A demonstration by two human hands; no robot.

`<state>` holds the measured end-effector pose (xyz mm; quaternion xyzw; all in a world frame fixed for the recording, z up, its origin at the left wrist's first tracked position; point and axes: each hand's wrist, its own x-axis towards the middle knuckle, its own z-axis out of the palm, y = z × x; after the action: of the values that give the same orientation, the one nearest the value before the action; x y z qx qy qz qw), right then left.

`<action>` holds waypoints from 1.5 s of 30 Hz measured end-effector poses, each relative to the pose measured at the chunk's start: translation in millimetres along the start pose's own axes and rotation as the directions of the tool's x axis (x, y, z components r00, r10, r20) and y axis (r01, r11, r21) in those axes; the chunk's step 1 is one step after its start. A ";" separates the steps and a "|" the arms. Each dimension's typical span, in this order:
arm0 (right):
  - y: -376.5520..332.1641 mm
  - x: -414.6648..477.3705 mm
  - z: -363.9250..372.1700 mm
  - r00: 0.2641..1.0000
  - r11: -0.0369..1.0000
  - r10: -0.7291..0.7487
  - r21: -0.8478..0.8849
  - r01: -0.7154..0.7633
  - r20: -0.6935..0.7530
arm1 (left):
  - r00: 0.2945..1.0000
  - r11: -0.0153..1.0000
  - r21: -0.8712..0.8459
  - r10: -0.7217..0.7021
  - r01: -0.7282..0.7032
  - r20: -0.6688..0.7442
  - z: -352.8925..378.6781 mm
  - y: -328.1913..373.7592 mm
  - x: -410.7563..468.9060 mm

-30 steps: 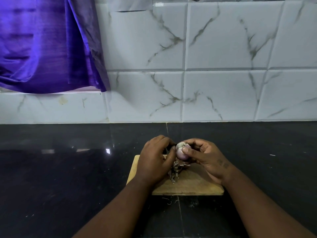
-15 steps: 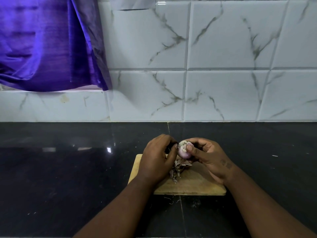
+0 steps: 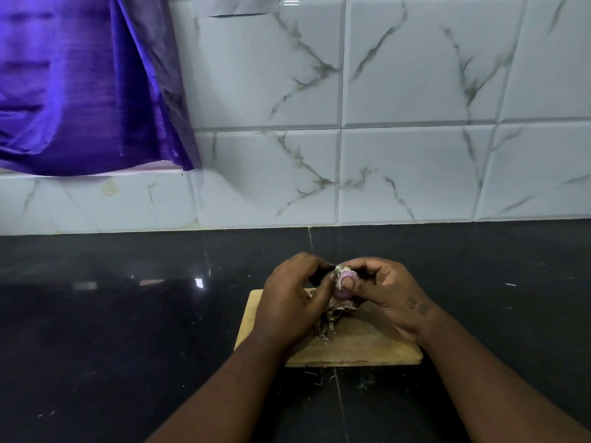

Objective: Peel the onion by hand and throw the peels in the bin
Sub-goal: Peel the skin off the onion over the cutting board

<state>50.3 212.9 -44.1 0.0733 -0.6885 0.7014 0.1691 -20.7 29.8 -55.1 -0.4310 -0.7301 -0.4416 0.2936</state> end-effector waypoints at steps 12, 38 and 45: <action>-1.8 0.3 -1.6 1.000 1.000 0.003 0.023 -0.002 -0.017 | 0.986 0.983 0.083 -0.165 0.163 0.017 0.6 0.1 -0.3; -5.6 -0.9 0.7 0.998 0.982 0.069 0.178 -0.070 0.014 | 0.970 0.959 -0.153 -0.229 0.240 0.084 -3.1 -0.3 -2.2; -5.4 -2.0 1.0 0.998 0.971 0.058 0.232 -0.061 0.022 | 0.979 0.982 -0.088 -0.157 0.169 0.127 4.0 -5.0 -1.1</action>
<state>53.9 211.6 -39.6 0.0774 -0.6050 0.7812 0.1329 -24.8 31.8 -59.7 -0.4092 -0.7566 -0.4730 0.1907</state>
